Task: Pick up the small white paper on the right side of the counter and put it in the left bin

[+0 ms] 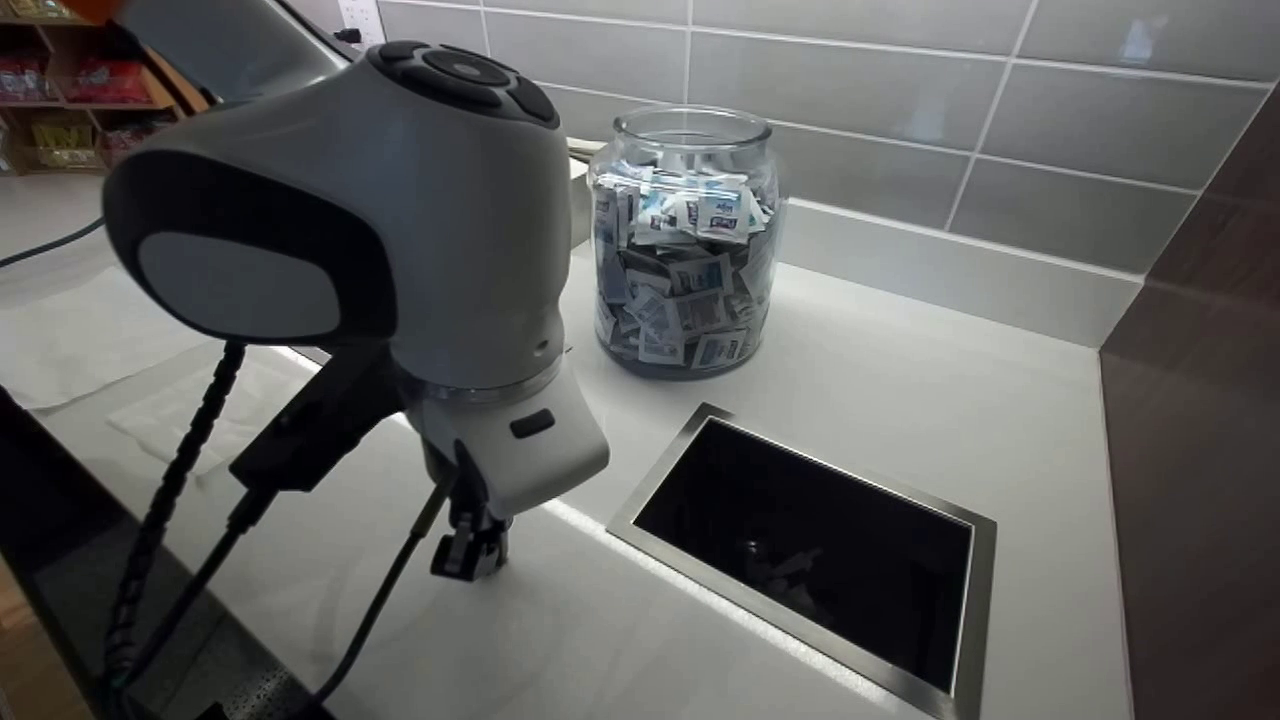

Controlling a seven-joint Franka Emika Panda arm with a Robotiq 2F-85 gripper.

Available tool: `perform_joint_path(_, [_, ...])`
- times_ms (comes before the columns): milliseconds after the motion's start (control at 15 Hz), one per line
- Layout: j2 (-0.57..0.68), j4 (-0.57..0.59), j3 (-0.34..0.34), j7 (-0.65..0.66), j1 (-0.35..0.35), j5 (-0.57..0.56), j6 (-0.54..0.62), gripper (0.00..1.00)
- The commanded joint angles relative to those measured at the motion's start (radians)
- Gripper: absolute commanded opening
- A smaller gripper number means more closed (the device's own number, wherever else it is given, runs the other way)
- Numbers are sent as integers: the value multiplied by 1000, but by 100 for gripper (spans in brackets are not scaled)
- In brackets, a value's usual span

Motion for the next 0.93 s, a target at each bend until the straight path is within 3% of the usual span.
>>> perform_joint_path(0, [-25,-11,2,-28,4,22,12,0])
perform_joint_path(867, [-97,-22,20,-60,37,14,16,0])
